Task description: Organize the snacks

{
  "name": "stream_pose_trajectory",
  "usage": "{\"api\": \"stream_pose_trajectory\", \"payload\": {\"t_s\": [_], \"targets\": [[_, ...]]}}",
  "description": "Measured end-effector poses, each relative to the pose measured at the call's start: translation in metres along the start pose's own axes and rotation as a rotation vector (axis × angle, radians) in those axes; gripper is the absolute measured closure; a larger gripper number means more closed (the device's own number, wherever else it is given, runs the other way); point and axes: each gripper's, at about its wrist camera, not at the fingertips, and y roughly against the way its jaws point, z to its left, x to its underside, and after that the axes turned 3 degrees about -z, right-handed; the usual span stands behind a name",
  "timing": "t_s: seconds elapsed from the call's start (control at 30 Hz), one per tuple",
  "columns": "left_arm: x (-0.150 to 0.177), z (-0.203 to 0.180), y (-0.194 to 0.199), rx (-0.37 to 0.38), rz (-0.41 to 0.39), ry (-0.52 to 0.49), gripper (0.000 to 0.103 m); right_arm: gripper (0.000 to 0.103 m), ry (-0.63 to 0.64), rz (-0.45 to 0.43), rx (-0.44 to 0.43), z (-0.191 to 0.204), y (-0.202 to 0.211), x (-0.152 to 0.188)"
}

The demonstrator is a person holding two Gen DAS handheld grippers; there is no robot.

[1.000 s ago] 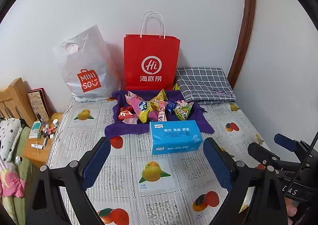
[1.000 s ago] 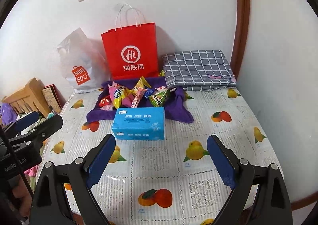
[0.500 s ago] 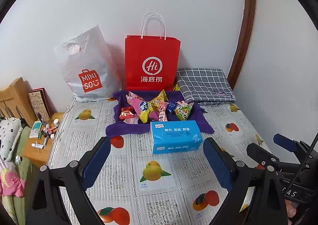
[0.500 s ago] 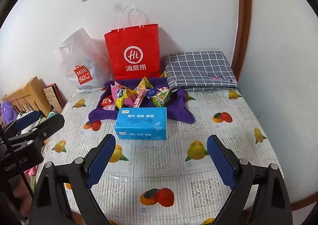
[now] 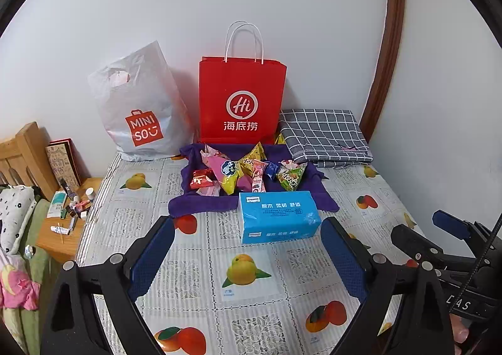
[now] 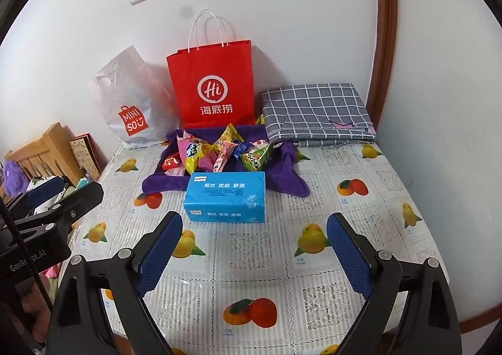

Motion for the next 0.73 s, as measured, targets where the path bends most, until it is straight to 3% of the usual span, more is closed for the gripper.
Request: {"api": "stream_pose_trajectory", "payload": {"t_s": [0.73], "targets": [[-0.0003,-0.0053,0.0053,0.001,-0.016,-0.008,0.009,0.010,-0.003,-0.004,-0.004,0.0014,0.0037,-0.0004]]}}
